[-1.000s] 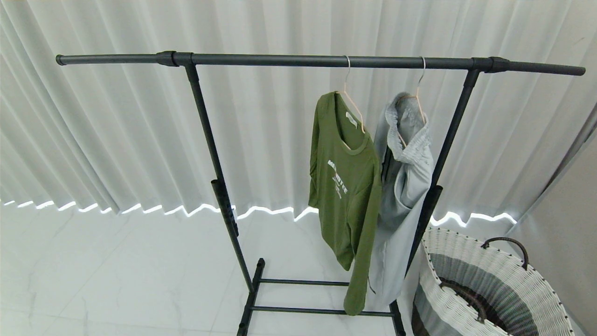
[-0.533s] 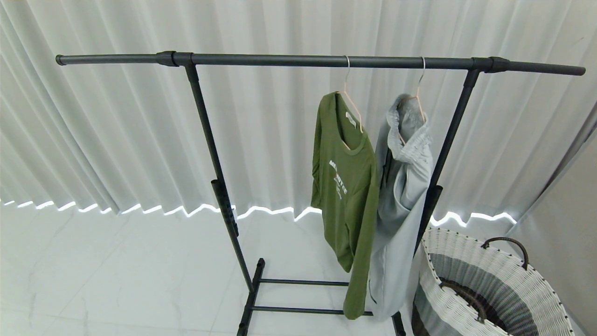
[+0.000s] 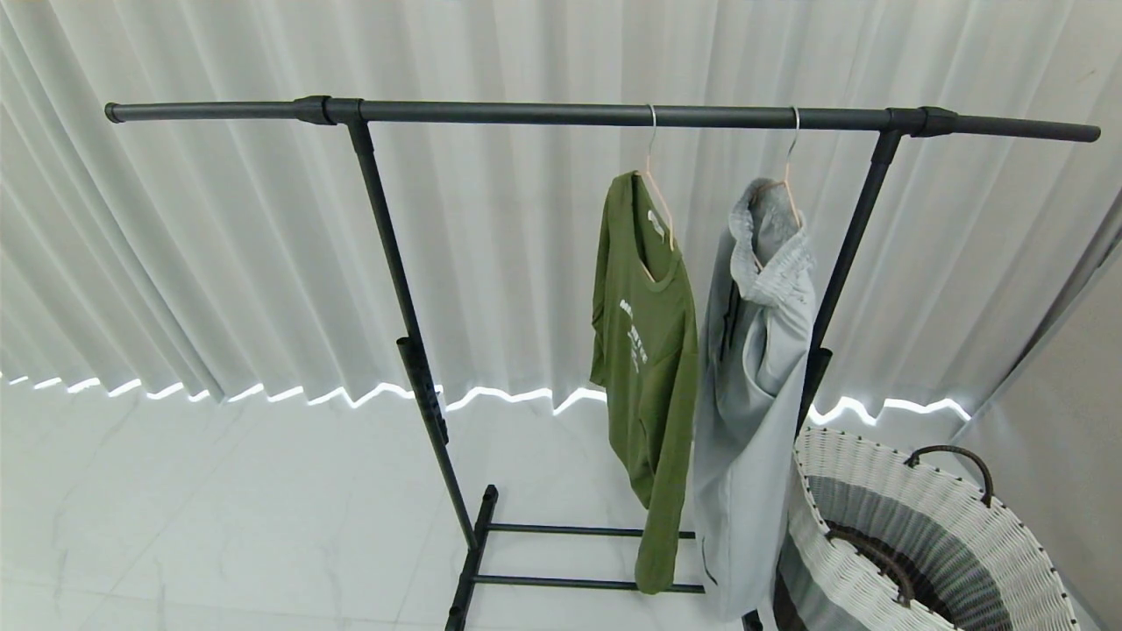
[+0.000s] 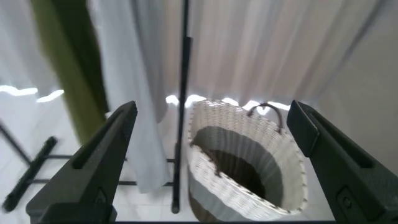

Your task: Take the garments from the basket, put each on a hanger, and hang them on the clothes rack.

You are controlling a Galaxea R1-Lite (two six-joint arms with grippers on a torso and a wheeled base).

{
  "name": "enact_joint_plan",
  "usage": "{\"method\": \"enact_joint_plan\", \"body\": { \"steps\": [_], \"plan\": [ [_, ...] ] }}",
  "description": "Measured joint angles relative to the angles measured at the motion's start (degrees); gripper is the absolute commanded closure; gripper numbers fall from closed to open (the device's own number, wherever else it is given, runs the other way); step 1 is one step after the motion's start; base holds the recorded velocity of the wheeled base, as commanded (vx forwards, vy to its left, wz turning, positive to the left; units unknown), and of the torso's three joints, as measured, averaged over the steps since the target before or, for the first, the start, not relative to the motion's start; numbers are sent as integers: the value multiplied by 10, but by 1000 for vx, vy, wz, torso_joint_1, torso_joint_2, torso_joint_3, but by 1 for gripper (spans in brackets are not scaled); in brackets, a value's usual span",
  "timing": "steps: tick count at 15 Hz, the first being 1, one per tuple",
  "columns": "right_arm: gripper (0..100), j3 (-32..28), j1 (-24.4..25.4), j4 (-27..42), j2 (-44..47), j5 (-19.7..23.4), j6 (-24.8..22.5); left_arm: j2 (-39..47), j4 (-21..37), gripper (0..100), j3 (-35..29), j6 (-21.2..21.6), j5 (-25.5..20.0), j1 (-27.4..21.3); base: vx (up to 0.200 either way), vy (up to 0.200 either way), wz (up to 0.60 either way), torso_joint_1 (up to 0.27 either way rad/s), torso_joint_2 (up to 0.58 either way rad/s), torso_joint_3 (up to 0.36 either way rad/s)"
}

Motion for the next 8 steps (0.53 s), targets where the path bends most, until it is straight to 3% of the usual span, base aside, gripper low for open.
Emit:
{"method": "enact_joint_plan", "body": {
  "steps": [8],
  "plan": [
    [0,0,0,-1,0,-10,0,0,0,0,0,0,0,0,0,0,0,0,0,0]
  ]
}}
